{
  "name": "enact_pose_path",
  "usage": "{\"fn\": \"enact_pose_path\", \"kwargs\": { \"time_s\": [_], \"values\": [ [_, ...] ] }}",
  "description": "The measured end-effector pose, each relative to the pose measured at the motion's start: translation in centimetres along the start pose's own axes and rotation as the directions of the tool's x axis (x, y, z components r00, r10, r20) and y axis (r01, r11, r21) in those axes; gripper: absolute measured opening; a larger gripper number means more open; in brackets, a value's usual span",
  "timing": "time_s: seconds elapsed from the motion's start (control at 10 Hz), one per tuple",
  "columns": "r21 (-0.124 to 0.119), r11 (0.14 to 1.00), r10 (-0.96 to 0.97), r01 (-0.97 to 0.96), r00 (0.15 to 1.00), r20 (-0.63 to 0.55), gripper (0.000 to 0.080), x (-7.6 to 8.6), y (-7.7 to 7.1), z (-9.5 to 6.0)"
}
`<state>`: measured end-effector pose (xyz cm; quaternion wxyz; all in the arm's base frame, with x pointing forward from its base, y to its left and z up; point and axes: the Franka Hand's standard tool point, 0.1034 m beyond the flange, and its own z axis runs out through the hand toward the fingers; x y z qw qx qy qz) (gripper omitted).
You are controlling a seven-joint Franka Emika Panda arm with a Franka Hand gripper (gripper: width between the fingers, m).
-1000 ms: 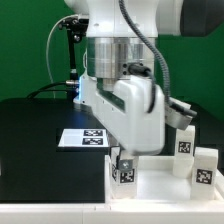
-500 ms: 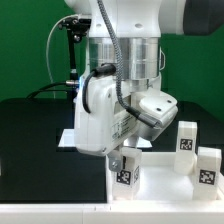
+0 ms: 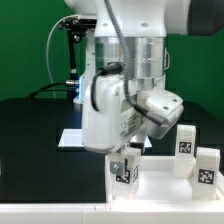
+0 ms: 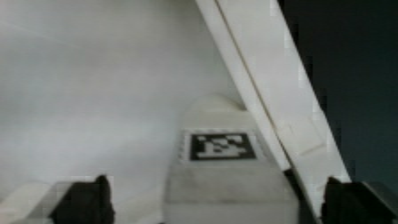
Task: Assemble square table
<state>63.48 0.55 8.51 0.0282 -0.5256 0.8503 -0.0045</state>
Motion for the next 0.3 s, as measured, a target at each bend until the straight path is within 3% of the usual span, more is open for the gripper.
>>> {"fn": "enact_pose_path", "kwargs": {
  "time_s": [0.1,0.2,0.3],
  "values": [
    [0.014,1.0,-0.012,0.012,1.0,0.022,0.0636,-0.6,-0.3,-1.6],
    [0.025,1.0,-0.009,0.008,0.999,0.033,0.0645,-0.5,-0.8,-2.7],
    [0.027,1.0,-0.008,0.007,0.999,0.031,0.0645,-0.4,-0.8,-2.6]
  ]
}}
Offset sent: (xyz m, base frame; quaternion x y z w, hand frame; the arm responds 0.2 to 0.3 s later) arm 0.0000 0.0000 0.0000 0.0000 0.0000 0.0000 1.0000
